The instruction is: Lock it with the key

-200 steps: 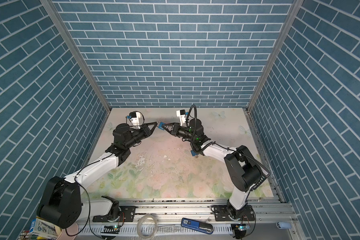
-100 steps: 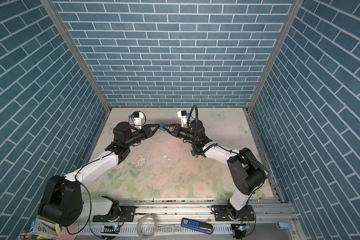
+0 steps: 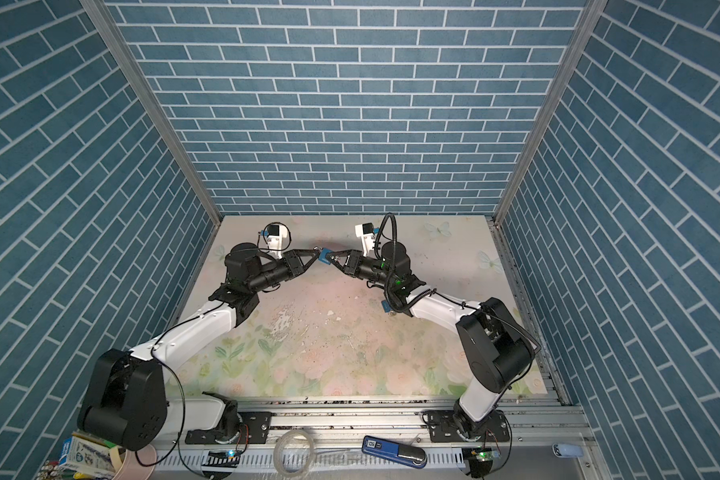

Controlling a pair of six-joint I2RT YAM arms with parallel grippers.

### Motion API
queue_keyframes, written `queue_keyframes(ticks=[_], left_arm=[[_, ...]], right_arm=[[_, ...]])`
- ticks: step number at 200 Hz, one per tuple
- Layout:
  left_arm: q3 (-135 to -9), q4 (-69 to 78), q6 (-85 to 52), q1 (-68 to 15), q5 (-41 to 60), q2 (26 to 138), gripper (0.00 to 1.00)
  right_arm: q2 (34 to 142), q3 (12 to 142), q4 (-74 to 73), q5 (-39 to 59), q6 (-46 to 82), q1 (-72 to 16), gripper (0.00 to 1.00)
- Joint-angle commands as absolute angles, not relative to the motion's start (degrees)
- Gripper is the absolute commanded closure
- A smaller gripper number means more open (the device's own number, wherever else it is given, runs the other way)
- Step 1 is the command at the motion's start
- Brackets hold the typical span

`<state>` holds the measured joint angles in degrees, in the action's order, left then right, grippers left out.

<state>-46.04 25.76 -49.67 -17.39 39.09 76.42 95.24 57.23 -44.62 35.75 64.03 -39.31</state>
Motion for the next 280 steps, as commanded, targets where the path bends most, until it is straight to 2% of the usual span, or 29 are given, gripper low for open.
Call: queue_keyframes(ticks=[1, 28, 128, 220, 248, 280], left_arm=[[-47.2, 27.3, -50.1, -18.0, 46.3, 76.9, 0.69], [-46.3, 32.0, -53.2, -17.9, 46.0, 77.3, 0.7], [-47.7, 30.6, -52.3, -17.9, 44.5, 78.7, 0.8], [-48.2, 30.3, -53.0, -17.2, 43.9, 79.4, 0.8], [-48.4, 30.7, -53.0, -17.0, 44.3, 79.8, 0.92], [-48.8, 29.6, -52.2, -17.0, 43.8, 79.2, 1.0]], right_arm=[[92.6, 57.4, -48.5, 36.3, 62.6, -40.5, 1.0], [92.6, 57.2, -48.3, 36.1, 62.6, -40.4, 1.0], [92.1, 56.9, -48.0, 37.1, 62.5, -40.4, 1.0], [90.8, 56.0, -46.3, 38.0, 61.1, -40.4, 1.0], [90.5, 55.6, -46.2, 38.0, 60.8, -40.3, 1.0], [90.2, 55.3, -46.1, 37.9, 60.8, -40.2, 1.0]])
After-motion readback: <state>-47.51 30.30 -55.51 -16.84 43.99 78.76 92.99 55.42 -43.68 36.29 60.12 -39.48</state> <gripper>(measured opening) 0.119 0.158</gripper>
